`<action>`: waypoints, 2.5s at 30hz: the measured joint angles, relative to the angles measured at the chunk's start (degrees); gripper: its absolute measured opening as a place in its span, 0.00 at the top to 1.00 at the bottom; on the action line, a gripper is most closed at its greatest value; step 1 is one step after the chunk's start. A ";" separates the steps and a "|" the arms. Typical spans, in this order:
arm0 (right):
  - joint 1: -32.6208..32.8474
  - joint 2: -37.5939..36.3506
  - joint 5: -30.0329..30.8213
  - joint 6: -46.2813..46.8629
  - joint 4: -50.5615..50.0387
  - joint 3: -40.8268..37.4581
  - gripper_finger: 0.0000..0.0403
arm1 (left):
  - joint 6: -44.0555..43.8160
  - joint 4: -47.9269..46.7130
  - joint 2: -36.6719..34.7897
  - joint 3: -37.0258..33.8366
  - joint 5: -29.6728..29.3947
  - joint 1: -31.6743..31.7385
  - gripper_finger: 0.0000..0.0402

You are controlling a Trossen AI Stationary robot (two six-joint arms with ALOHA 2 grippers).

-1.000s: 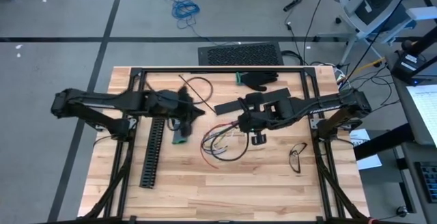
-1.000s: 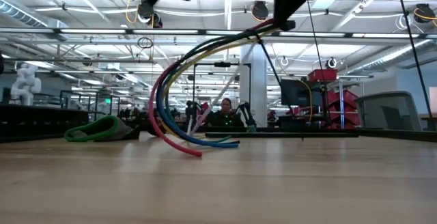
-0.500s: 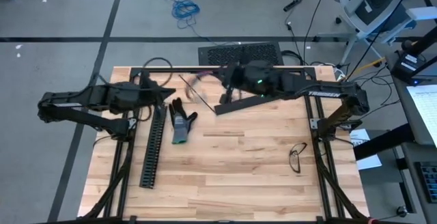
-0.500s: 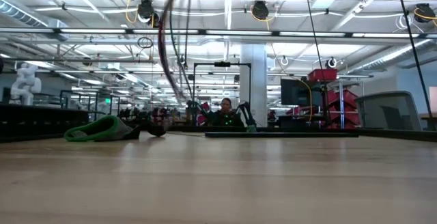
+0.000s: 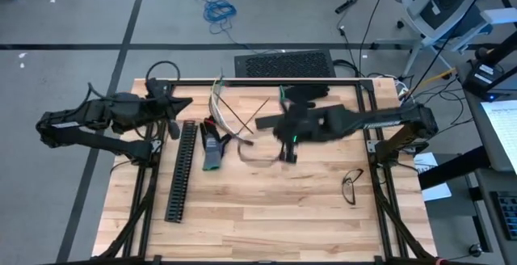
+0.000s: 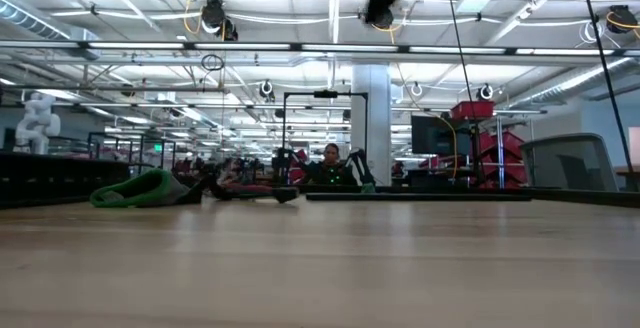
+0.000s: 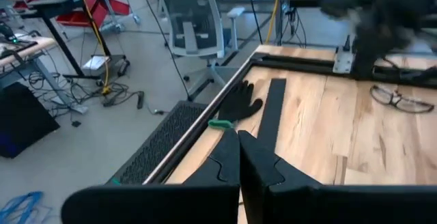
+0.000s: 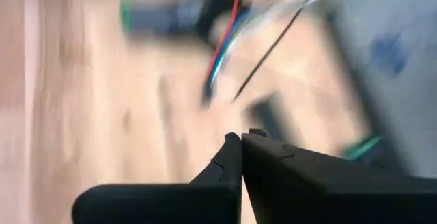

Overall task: Ziptie cables
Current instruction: Wrap the cable wires with the black zip tie

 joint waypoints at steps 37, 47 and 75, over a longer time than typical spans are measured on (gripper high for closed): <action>-11.97 35.88 -11.18 -6.37 26.77 5.79 0.48 | -4.42 -7.58 6.30 -6.99 15.36 0.00 1.00; -14.87 35.79 -14.35 -9.89 29.35 2.76 0.52 | -10.51 -7.64 6.30 -7.02 13.97 -0.02 1.00; -2.39 26.61 -29.88 5.75 19.00 -3.51 0.91 | -8.44 -7.68 6.30 -7.02 13.58 0.00 1.00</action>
